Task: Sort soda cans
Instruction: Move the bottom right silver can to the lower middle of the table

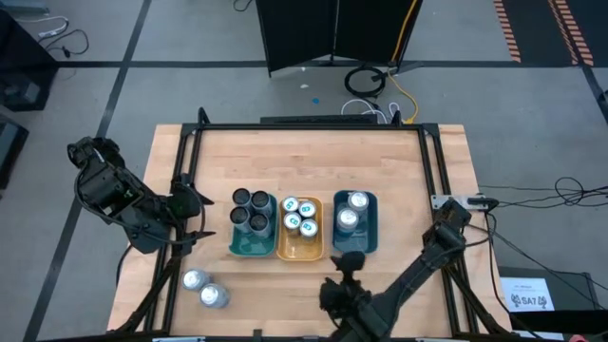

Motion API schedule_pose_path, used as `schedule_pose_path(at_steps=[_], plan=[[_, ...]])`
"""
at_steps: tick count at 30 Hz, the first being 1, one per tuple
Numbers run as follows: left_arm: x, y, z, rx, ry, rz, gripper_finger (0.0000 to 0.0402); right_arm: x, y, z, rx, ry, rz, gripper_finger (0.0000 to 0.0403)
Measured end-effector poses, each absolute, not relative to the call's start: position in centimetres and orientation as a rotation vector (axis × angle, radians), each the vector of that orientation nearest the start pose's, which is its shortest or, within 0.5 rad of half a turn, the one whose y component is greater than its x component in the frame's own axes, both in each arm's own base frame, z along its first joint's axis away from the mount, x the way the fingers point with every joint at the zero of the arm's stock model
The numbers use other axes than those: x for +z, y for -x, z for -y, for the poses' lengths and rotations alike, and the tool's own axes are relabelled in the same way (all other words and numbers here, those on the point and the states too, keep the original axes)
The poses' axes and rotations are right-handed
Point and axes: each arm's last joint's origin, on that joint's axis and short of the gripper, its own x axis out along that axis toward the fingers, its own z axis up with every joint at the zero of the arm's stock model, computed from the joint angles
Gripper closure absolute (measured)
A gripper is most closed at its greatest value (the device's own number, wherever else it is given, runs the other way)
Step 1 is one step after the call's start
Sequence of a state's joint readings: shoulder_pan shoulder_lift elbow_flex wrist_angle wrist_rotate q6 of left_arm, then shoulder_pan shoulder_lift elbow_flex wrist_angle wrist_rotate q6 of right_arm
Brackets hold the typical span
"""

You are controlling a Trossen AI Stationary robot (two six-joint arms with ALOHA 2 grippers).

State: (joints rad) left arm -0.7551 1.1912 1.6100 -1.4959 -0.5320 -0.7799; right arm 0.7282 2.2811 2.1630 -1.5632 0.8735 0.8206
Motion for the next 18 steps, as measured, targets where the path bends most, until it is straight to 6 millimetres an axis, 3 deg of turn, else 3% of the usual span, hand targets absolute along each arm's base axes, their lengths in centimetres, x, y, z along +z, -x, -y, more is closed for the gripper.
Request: schedule_pose_path(at_steps=[4,8,14,18], plan=[[42.3,-13.2,10.4,0.137,0.098,-0.832,0.0037,22.6,-31.8,-27.9,-0.629,0.369,-0.858,0.0085],[42.4,-13.4,10.5,0.14,0.106,-0.811,0.0037,20.7,-31.8,-29.1,-0.667,0.099,-0.695,0.0085],[42.5,-13.4,10.5,0.147,0.108,-0.794,0.0037,20.0,-35.3,-29.1,-0.643,-0.202,-0.502,0.0085],[42.6,-13.6,10.6,0.16,0.115,-0.76,0.0037,19.8,-38.5,-29.5,-0.452,-0.292,-0.479,0.0085]])
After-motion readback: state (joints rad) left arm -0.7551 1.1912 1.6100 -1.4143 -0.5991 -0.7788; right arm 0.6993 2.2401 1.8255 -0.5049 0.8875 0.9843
